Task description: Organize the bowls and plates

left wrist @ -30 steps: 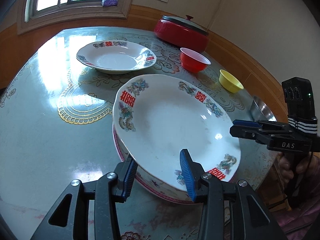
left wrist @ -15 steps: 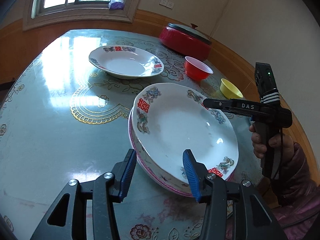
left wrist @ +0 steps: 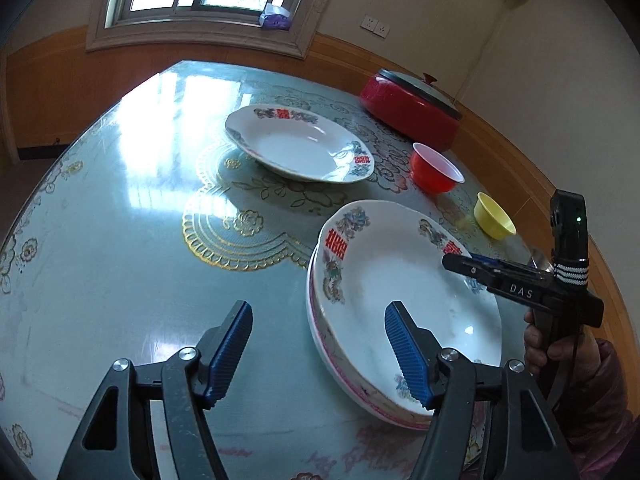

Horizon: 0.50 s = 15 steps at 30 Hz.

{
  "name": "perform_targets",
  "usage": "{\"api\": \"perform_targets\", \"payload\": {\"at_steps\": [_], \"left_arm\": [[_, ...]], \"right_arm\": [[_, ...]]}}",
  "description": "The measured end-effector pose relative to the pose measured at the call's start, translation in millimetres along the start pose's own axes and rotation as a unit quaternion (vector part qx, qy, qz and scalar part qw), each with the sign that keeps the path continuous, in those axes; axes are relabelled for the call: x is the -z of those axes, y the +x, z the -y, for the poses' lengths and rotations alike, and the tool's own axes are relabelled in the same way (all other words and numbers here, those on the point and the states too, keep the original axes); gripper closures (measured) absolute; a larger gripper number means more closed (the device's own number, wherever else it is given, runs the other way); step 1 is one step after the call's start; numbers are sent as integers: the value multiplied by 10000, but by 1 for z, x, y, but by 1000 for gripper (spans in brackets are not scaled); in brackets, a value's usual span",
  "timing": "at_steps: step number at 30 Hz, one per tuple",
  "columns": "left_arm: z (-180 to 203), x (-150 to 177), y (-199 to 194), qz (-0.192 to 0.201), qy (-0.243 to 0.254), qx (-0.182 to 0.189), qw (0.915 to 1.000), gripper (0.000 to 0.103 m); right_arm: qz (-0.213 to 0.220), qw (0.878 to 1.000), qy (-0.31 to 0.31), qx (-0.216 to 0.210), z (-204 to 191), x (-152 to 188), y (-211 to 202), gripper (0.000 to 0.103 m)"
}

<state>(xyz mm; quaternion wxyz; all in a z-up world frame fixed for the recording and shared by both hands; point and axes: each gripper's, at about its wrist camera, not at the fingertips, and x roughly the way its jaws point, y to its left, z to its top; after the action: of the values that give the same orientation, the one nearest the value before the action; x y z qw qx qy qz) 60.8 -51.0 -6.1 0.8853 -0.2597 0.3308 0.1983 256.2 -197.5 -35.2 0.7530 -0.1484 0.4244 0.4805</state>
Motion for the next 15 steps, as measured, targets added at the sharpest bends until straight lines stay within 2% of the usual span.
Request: {"api": "perform_targets", "payload": {"at_steps": [4, 6, 9, 11, 15], "left_arm": [[20, -14, 8, 173, 375, 152, 9990, 31], [27, -18, 19, 100, 531, 168, 9984, 24], [31, -19, 34, -118, 570, 285, 9979, 25], [35, -18, 35, -87, 694, 308, 9971, 25], [45, -14, 32, -131, 863, 649, 9941, 25]], "right_arm": [[-17, 10000, 8, 61, -1, 0, 0, 64], [2, 10000, 48, 63, 0, 1, -1, 64], [34, 10000, 31, 77, 0, 3, -3, 64], [75, 9998, -62, 169, -3, 6, -6, 67], [136, 9990, -242, 344, -7, 9, -9, 72]]}}
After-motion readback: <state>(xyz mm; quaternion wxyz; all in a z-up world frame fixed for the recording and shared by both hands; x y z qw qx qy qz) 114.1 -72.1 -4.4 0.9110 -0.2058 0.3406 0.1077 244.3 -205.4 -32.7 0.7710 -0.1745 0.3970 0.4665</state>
